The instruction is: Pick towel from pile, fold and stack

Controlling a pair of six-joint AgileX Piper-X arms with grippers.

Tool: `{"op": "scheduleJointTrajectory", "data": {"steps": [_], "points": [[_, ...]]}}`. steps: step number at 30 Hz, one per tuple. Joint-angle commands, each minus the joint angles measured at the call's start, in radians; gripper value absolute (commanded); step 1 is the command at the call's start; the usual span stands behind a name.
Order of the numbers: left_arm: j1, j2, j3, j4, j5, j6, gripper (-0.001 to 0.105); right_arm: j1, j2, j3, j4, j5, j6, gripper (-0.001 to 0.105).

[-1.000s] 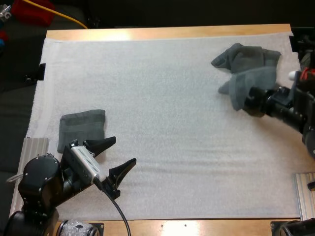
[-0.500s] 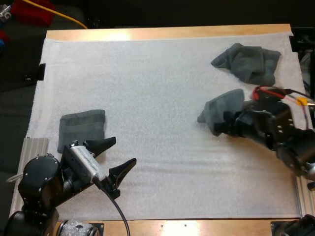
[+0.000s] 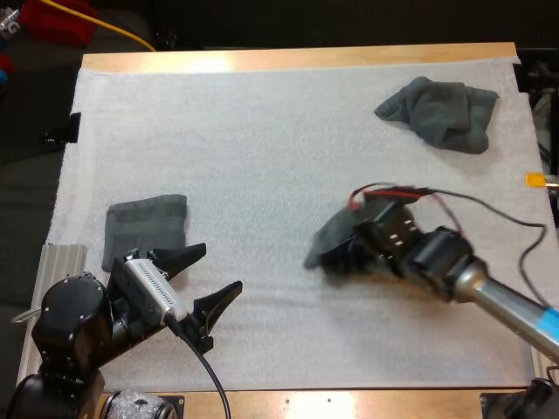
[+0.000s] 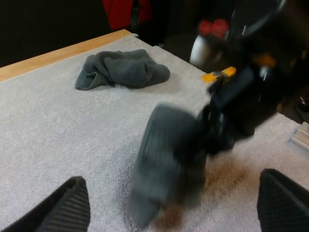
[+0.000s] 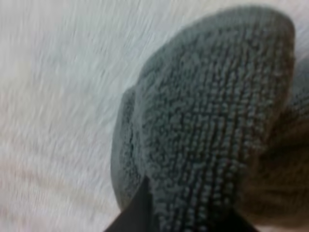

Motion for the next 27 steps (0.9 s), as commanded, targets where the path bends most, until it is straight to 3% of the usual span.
{"op": "scheduleJointTrajectory", "data": {"steps": [1,5,11,14,19,22,27], "points": [[-0.004,-0.001,-0.008,-0.002,0.008,-0.010,0.069,0.023,0.013,-0.006,-0.016,-0.004,0.019,0.001],[-0.004,-0.001,-0.008,-0.002,0.008,-0.017,0.069,0.074,0.063,-0.006,-0.071,-0.071,0.058,0.001],[-0.004,-0.001,-0.008,-0.002,0.008,-0.051,0.069,0.089,0.115,-0.006,-0.154,-0.266,0.124,0.004],[-0.004,-0.001,-0.008,-0.002,0.012,-0.051,0.069,0.089,0.114,-0.009,-0.185,-0.318,0.125,0.020],[-0.004,-0.001,-0.008,0.004,0.016,-0.051,0.069,0.089,0.096,-0.010,-0.271,-0.407,0.122,0.060],[-0.004,-0.001,-0.008,0.006,0.016,-0.051,0.069,0.089,0.074,-0.010,-0.266,-0.423,0.118,0.067],[-0.004,-0.001,-0.008,0.008,0.016,-0.051,0.069,0.089,0.022,-0.010,-0.194,-0.380,0.114,0.067]]}}
